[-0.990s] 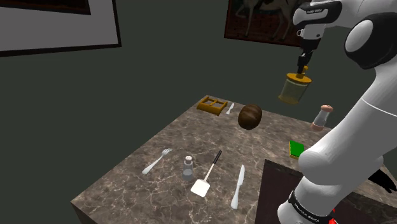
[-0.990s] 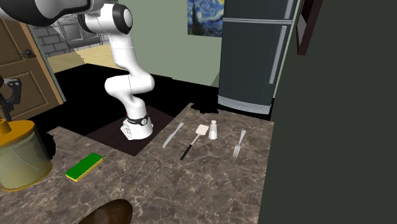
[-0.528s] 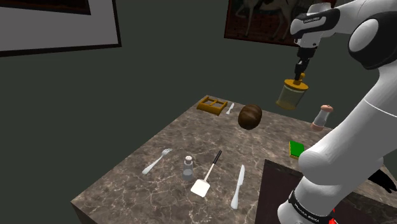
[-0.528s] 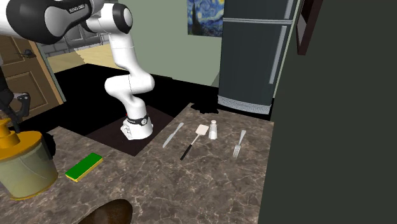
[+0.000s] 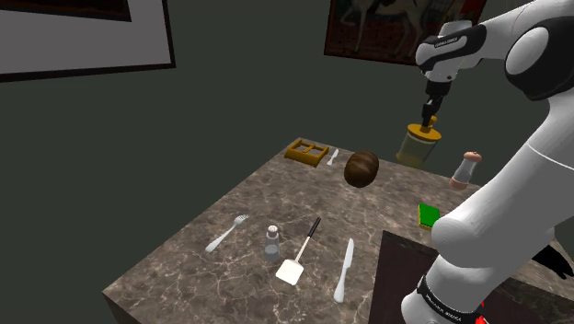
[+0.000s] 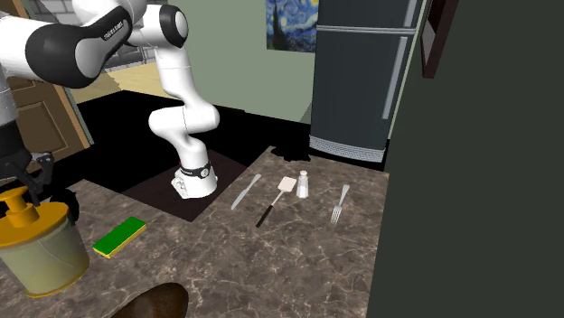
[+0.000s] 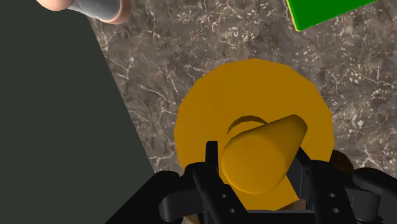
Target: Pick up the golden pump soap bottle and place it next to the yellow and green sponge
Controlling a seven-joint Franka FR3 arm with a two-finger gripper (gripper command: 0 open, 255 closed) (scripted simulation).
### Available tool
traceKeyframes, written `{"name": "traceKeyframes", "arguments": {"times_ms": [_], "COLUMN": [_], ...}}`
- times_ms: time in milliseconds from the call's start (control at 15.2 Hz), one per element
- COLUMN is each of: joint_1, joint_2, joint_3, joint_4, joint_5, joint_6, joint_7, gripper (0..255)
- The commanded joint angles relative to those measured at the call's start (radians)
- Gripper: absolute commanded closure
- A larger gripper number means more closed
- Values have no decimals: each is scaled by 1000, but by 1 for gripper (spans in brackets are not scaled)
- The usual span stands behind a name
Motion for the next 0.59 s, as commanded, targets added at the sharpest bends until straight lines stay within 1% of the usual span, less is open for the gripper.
{"name": "traceKeyframes", "arguments": {"times_ms": [0,528], "joint_1": [-1,-4], "joint_2": [0,12], "joint_3": [-1,-7], "joint_4": [-27,-122], "joint_5": [-2,-4], "joint_6": [28,134], "joint_7": [5,16], "gripper": [255,255]}}
